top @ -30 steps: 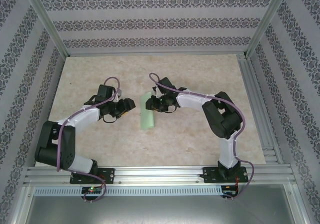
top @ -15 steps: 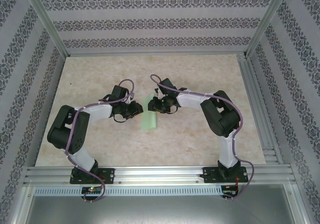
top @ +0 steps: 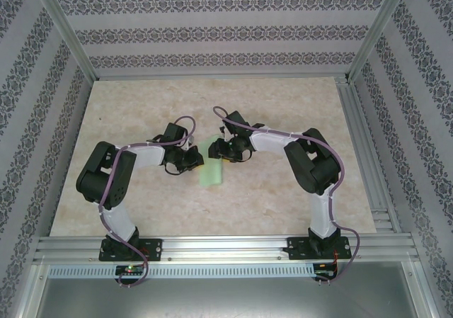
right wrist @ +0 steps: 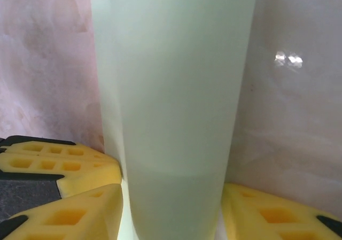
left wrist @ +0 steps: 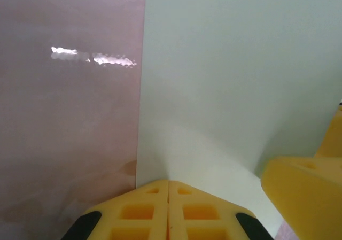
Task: Fold a paper plane with a square sheet of paper (pick it up from the middle)
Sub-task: Fold the square sheet of paper in half at the center of the table.
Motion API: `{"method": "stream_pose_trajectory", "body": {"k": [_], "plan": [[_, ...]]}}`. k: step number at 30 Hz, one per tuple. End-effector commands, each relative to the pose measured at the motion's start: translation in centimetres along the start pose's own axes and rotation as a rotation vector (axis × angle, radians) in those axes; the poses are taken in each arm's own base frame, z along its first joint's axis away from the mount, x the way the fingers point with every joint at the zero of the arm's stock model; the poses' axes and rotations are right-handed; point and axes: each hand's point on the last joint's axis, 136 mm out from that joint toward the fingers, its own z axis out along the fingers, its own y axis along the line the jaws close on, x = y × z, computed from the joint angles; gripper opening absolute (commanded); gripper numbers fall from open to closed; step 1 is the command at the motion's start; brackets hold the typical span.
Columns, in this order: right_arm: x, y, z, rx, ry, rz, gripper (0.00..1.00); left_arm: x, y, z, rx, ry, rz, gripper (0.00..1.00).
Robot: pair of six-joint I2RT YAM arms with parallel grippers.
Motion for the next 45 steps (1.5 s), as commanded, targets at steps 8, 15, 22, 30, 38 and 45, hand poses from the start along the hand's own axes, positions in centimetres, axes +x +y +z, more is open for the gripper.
{"method": "stream_pose_trajectory", "body": {"k": [8, 15, 22, 30, 38, 45], "plan": [[0.1, 0.3, -1.9, 0.109, -0.017, -0.062, 0.62, 0.2, -0.1, 0.4, -0.031, 0.014, 0.034, 0.08], [0.3, 0.7, -0.6, 0.107, 0.01, -0.105, 0.61, 0.1, -0.7, 0.3, -0.018, 0.015, 0.047, 0.09], [0.3, -0.5, 0.1, 0.142, 0.016, -0.089, 0.53, -0.4, -1.6, -0.5, -0.007, -0.007, 0.054, 0.19], [0.2, -2.2, 0.1, 0.163, 0.005, -0.049, 0.43, -2.0, -1.2, -3.7, -0.109, -0.124, 0.061, 0.46], [0.4, -3.4, 0.3, 0.186, 0.013, -0.021, 0.38, -3.1, 0.1, -6.0, -0.155, -0.218, 0.011, 0.66], [0.6, -4.4, 0.2, 0.221, 0.017, 0.016, 0.37, -3.2, 0.6, -6.4, -0.165, -0.226, -0.01, 0.78]]}}
